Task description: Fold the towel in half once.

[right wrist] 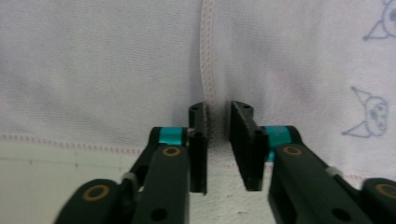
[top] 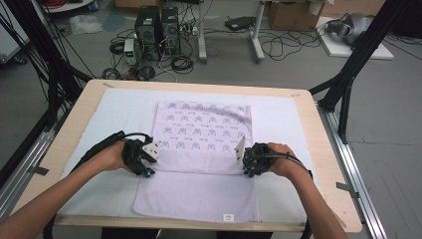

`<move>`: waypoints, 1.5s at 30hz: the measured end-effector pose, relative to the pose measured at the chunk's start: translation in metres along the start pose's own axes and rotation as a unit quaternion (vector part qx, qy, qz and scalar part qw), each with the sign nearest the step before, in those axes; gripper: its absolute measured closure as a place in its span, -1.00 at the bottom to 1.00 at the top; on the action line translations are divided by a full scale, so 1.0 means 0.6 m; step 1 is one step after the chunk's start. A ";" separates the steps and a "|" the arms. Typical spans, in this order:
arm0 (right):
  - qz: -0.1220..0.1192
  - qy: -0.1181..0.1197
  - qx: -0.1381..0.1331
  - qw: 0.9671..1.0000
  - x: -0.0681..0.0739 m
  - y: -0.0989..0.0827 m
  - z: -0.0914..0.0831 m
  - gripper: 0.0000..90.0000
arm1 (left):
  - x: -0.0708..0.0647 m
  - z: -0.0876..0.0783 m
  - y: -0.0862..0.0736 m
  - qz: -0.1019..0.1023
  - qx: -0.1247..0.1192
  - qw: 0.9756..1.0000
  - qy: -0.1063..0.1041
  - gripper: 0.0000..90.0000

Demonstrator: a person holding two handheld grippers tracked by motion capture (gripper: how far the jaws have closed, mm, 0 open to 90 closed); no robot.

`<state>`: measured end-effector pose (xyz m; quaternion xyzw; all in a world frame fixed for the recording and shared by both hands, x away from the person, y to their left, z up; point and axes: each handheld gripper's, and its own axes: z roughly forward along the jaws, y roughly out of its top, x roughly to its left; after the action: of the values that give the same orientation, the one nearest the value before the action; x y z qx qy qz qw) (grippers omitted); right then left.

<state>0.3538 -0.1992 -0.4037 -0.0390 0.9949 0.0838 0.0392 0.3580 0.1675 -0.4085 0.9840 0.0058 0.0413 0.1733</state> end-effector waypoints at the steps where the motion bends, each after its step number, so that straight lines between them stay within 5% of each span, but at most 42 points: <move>1: 0.004 0.001 -0.003 1.000 -0.001 0.000 -0.001 0.82 | 0.000 -0.001 0.001 0.001 -0.001 1.000 0.000 0.36; 9: 0.018 -0.008 -0.019 1.000 -0.003 -0.007 -0.013 0.88 | 0.000 -0.001 0.003 0.002 0.009 1.000 0.007 0.86; 20: 0.026 -0.005 -0.061 0.998 0.008 -0.019 -0.041 0.89 | -0.010 -0.033 0.003 -0.011 -0.015 1.000 -0.004 0.91; 29: 0.017 -0.012 -0.082 0.996 0.044 -0.016 -0.081 0.89 | -0.047 -0.080 0.002 0.005 -0.030 1.000 0.002 0.91; 34: 0.000 0.004 -0.090 0.996 0.069 -0.005 -0.104 0.89 | -0.072 -0.094 0.000 0.011 -0.029 0.999 -0.008 0.91; 45: -0.002 0.021 -0.088 0.996 0.129 0.003 -0.095 0.88 | -0.131 -0.099 -0.011 0.005 -0.045 0.999 -0.008 0.91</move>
<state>0.2725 -0.2128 -0.3539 -0.0458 0.9842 0.1702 0.0149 0.2745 0.1919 -0.3615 0.9756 -0.0028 0.0341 0.2171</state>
